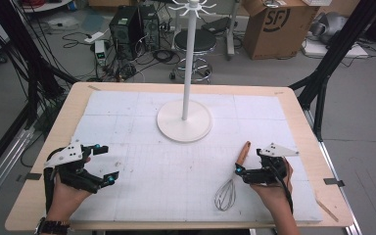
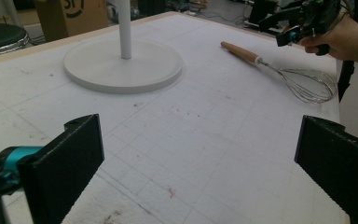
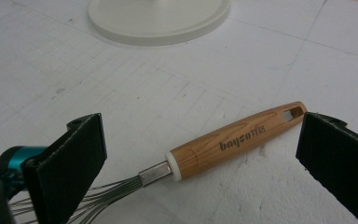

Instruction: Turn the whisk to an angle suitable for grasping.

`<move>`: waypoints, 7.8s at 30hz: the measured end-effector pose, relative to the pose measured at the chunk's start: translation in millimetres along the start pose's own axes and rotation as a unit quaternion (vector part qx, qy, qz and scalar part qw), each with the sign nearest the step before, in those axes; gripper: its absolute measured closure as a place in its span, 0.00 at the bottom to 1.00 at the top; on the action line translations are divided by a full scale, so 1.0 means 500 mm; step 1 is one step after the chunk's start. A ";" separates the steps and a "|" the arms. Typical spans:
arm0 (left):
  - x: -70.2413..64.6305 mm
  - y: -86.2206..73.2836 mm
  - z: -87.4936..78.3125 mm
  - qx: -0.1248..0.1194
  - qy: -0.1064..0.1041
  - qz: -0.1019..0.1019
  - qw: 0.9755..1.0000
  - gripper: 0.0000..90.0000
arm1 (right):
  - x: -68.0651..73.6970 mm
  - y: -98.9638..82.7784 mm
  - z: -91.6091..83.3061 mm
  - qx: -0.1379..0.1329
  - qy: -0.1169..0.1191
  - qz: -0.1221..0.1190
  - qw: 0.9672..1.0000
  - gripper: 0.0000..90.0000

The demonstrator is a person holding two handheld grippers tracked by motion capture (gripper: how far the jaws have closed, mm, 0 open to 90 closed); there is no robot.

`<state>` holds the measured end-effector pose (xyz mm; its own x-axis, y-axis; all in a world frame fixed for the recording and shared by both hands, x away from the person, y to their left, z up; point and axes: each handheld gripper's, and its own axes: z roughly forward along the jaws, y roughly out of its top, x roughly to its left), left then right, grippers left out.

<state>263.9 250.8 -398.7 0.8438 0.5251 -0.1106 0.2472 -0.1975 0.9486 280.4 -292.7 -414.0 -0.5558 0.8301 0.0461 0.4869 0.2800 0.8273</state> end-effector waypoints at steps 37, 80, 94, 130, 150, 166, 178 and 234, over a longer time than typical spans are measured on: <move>0.000 -0.002 0.007 0.008 -0.004 0.000 1.000 0.02 | -0.095 0.019 0.055 0.101 -0.055 -0.018 0.993 0.97; -0.002 -0.002 0.013 0.010 -0.009 0.001 1.000 0.02 | -0.034 0.084 0.173 0.165 -0.005 -0.076 0.983 1.00; -0.002 -0.001 0.013 0.011 -0.009 0.002 1.000 0.02 | 0.003 0.090 0.181 0.173 0.020 -0.108 0.979 1.00; -0.004 0.002 0.009 0.009 -0.009 0.006 1.000 0.02 | 0.122 0.089 0.156 0.206 0.138 -0.173 0.953 1.00; -0.005 0.001 0.012 0.011 -0.010 0.005 1.000 0.02 | 0.095 0.076 0.125 0.225 0.144 -0.158 0.950 1.00; -0.006 0.002 0.015 0.013 -0.011 0.007 1.000 0.02 | 0.042 0.091 0.077 0.202 0.127 -0.138 0.961 1.00; -0.003 0.001 0.011 0.010 -0.009 0.006 1.000 0.02 | -0.008 0.131 0.070 0.166 0.092 -0.110 0.976 1.00; -0.001 0.001 0.010 0.011 -0.010 0.006 1.000 0.02 | -0.110 0.143 0.221 0.237 0.043 -0.050 0.969 1.00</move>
<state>266.2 246.4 -399.5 0.8561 0.5061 -0.1048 0.2468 -0.2222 0.9432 420.1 -265.1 -419.2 -0.6602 0.7499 0.0427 0.6718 0.5641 0.4802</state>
